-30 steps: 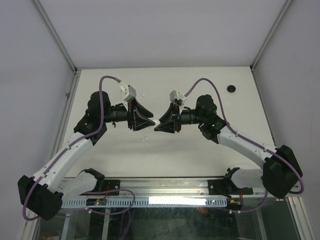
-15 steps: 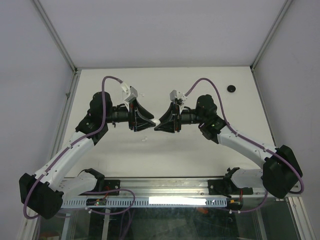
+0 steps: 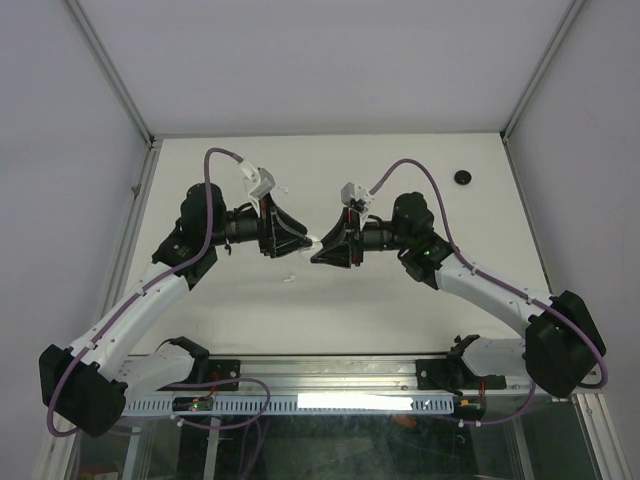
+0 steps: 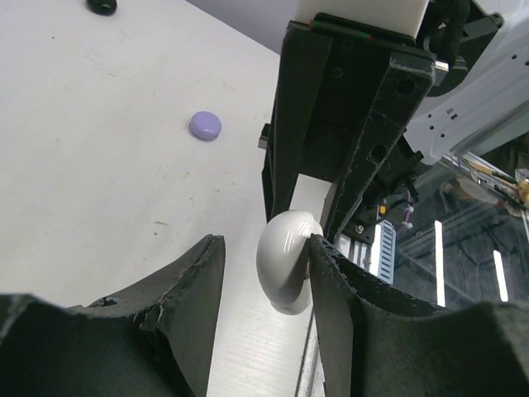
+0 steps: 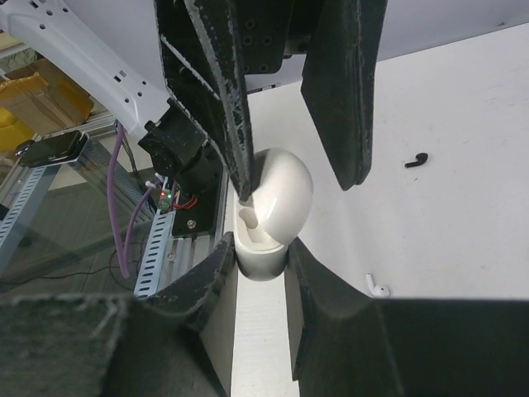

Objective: Insert the wireless bluetooth earbuds into the charging case
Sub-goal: Open the charging case.

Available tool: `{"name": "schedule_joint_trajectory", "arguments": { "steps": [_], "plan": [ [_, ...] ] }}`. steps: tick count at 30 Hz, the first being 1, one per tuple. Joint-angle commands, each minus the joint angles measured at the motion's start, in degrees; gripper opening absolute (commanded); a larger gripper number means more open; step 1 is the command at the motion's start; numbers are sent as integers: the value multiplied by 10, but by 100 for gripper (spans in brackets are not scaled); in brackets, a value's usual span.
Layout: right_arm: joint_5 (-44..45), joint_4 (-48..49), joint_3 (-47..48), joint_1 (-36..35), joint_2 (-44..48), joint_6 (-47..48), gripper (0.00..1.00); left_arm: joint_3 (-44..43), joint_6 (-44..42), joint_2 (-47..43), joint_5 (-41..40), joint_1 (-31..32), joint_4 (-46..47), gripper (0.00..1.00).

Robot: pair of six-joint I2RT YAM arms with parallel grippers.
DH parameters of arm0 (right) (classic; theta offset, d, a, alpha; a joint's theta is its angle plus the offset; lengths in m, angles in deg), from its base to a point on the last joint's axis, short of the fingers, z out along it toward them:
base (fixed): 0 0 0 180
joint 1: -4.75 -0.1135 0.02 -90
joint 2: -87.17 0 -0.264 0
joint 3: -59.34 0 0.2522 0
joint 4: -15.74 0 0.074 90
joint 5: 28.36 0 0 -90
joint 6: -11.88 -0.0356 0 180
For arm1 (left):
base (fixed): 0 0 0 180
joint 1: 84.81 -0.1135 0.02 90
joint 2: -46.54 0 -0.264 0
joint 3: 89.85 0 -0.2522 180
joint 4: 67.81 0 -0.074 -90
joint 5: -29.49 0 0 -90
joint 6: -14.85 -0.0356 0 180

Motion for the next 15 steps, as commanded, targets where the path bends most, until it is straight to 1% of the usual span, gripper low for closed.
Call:
{"name": "schedule_joint_trajectory", "arguments": {
  "steps": [1,9,15],
  "plan": [
    [-22,34,1,-7,34,-4,0,-15,8,-1,-58,-4,26,45],
    [-14,34,-1,-6,38,-4,0,-11,12,0,-64,-6,27,47],
    [42,7,-14,-7,39,16,0,-12,16,-17,-94,-6,27,52]
  ]
}}
